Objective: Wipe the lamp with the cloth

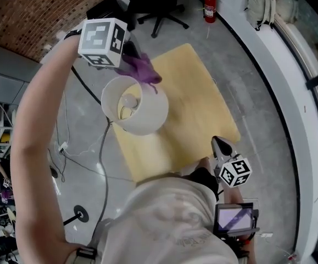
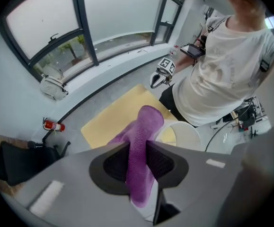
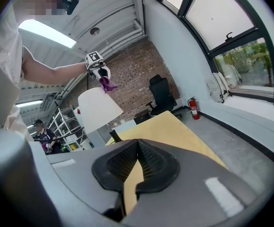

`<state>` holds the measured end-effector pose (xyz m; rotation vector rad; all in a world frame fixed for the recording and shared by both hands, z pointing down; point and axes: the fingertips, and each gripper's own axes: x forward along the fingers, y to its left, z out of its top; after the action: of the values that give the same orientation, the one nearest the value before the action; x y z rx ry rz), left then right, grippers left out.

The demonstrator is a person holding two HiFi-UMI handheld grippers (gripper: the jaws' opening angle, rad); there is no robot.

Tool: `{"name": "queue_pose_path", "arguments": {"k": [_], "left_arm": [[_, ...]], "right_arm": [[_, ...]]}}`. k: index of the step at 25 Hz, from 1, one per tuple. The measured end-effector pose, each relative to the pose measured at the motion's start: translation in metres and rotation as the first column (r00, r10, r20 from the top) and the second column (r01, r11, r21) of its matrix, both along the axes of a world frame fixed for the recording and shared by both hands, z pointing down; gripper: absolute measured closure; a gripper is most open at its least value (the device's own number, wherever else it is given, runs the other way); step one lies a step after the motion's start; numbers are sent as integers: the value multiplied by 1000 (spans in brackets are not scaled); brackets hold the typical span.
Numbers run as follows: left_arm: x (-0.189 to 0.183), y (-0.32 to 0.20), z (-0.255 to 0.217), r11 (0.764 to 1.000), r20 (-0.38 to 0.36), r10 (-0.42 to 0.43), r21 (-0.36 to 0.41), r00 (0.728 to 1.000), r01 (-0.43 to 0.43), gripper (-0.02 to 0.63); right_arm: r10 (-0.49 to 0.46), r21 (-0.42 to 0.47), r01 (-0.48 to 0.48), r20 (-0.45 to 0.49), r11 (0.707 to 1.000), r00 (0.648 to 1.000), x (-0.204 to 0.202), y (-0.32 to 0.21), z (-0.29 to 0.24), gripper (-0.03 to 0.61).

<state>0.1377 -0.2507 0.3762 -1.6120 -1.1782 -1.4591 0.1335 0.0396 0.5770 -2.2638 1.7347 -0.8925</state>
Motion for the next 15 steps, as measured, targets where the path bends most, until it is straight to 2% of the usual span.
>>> {"name": "queue_pose_path", "arguments": {"k": [2,5,10,15], "left_arm": [[-17,3,6,998,34,54,25,998,-54,523],[-18,12,13,993,83,102,58,991,-107,525],[-11,22,38,988,182,93,104,979,-113,526],[3,30,66,985,265,66,139,962,-106,526]], "right_arm": [[23,1,-23,-1,1000,1000,-23,1,4,565],[40,0,-40,1,999,999,-30,8,4,565],[44,15,-44,7,999,999,-2,20,1,565],[-22,28,22,7,999,1000,36,21,1,565]]}}
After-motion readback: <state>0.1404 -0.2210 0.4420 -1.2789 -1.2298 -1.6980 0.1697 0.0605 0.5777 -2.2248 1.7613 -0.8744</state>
